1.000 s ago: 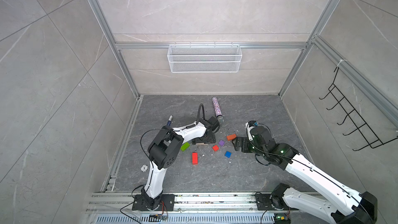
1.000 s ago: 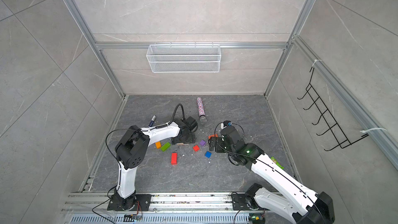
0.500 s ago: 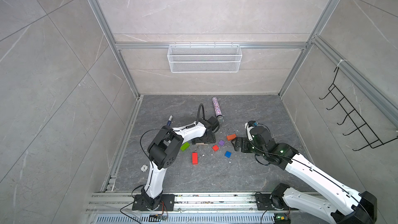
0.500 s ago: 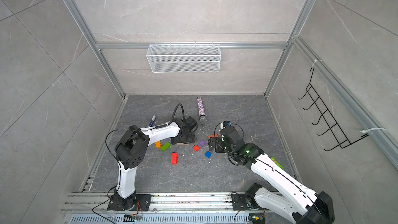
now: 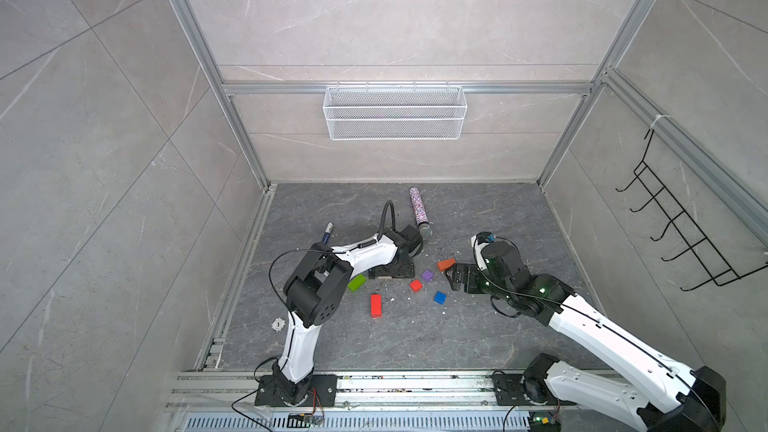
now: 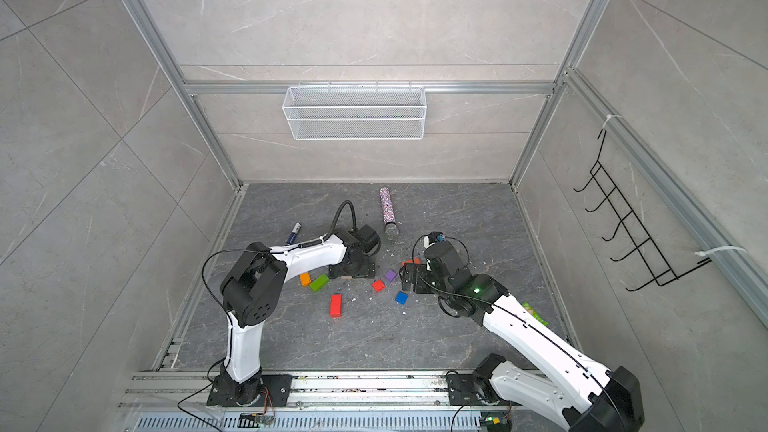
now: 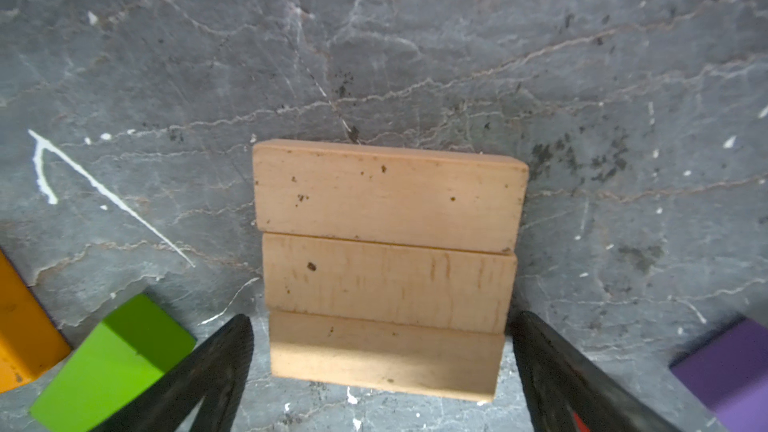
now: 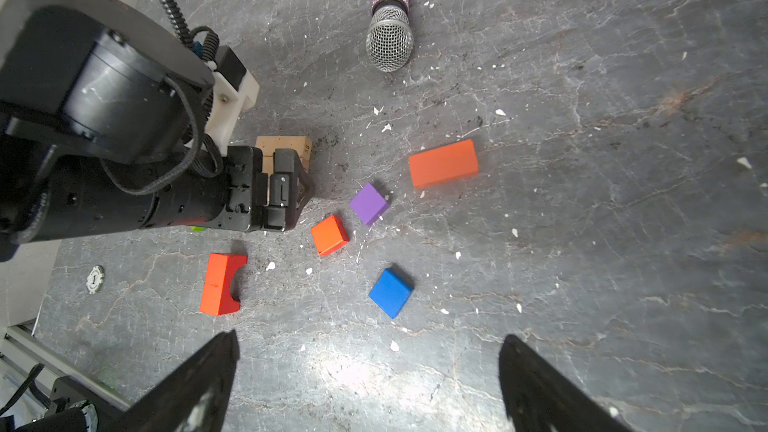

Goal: Build the wood block tower
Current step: 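Open the left gripper and raise it off the three-bar stack, then move the left gripper nearer the robot over the green block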

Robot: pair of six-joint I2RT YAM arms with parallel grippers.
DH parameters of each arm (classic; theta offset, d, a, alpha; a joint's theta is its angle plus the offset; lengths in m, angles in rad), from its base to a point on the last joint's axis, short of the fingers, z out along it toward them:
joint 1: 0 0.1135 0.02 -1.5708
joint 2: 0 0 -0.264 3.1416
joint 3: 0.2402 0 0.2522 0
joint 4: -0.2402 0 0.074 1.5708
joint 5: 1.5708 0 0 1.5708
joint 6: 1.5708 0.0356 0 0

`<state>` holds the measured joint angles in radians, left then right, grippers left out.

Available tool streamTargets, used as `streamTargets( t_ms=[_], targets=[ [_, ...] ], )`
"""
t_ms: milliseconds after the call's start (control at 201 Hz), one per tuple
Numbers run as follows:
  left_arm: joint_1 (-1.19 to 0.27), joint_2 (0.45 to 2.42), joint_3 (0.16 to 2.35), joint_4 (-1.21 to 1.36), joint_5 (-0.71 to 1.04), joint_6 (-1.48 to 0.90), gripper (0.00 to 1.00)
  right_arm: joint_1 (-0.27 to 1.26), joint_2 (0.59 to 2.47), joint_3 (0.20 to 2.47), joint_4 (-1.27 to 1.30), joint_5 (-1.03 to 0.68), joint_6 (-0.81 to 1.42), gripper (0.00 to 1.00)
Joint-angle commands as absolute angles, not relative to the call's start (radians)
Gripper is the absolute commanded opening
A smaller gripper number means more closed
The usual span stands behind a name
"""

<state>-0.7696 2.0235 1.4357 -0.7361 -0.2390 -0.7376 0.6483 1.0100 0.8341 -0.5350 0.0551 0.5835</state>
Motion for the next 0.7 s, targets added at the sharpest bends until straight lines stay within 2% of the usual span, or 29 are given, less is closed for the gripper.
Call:
streamTargets(
  t_ms=[0,503,692],
  targets=[
    [-0.768,1.949,1.445,-0.761,-0.26,-0.699,0.99,0.646,1.015,0.864,-0.543,0.05,0.584,0.99],
    [-0.765,1.763,1.392,-0.751,-0.223,-0.582,1.0,0.645,1.034,0.884,-0.557,0.064,0.567,0.99],
    [-0.706,1.666,1.309,-0.771,-0.21,-0.537,0.97,0.646,1.055,0.882,-0.528,0.023,0.524,0.99]
  ],
)
